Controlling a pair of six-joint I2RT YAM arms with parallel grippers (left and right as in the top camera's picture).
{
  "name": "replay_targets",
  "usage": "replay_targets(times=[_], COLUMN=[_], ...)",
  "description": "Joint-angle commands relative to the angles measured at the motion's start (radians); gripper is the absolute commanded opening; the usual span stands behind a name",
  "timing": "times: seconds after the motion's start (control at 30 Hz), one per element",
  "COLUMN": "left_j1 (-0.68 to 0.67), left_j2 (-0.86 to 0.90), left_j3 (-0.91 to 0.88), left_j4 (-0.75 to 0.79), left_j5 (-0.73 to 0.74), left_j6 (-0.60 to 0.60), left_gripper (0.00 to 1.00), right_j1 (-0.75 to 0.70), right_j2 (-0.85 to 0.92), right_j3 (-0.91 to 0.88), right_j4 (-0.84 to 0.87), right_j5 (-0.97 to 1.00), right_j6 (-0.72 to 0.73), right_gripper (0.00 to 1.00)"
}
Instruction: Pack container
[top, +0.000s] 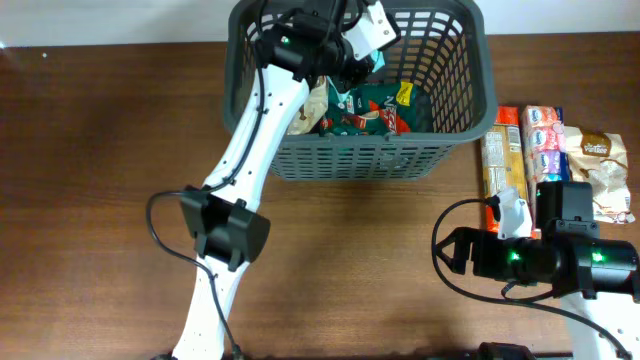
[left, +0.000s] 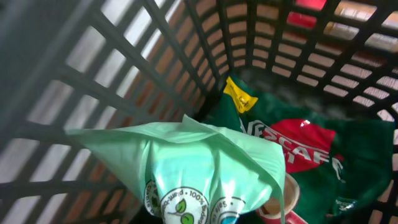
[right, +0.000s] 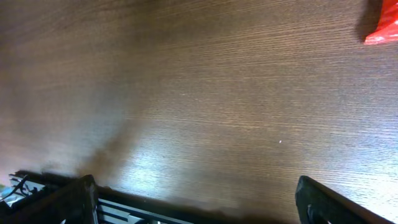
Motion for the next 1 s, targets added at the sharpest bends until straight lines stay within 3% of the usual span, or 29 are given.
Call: replay_targets(times=[0.0, 0.1, 0.23, 0.37, 0.5, 0.67, 0.83, 0.97], left_j1=[-0.006, -0.006, -0.006, -0.003, 0.007, 0.033, 0.109, 0.196], left_j2=[0.022, 0.022, 0.010, -0.032, -0.130, -0.280, -0.465, -0.553], left_j3=[0.004, 0.004, 0.005, 0.013, 0.043, 0.085, 0.086, 0.086], left_j4=[0.002, 0.001, -0.012, -0.068, -0.164, -0.223, -0.238, -0.270], left_j5=[-0.003, -0.003, -0.006, -0.063, -0.154, -0.169, -0.169, -0.168], left_j6=[-0.005, -0.009, -0.043, -0.100, -0.100, -0.101, -0.114, -0.151], left_gripper=[0.08, 0.25, 0.56, 0.71, 0.73, 0.74, 0.87, 0.99], right_j1=[0.008, 0.008, 0.008, 0.008, 0.008, 0.008, 0.008, 0.006], right_j2=[-0.001, -0.001, -0.001, -0.001, -0.001, -0.002, -0.002, -0.002], right_j3=[0.017, 0.017, 0.017, 0.017, 0.017, 0.017, 0.020, 0.083], right_j4=[-0.001, -0.001, -0.002, 0.001, 0.037, 0.143, 0.238, 0.249], right_j5=[-0.013, -0.013, -0.013, -0.012, -0.012, -0.013, -0.006, 0.149], right_j6=[0.008, 0.008, 0.008, 0.008, 0.007, 0.036, 0.039, 0.035], right_gripper=[0.99, 0.99, 0.99, 0.99, 0.99, 0.99, 0.99, 0.99])
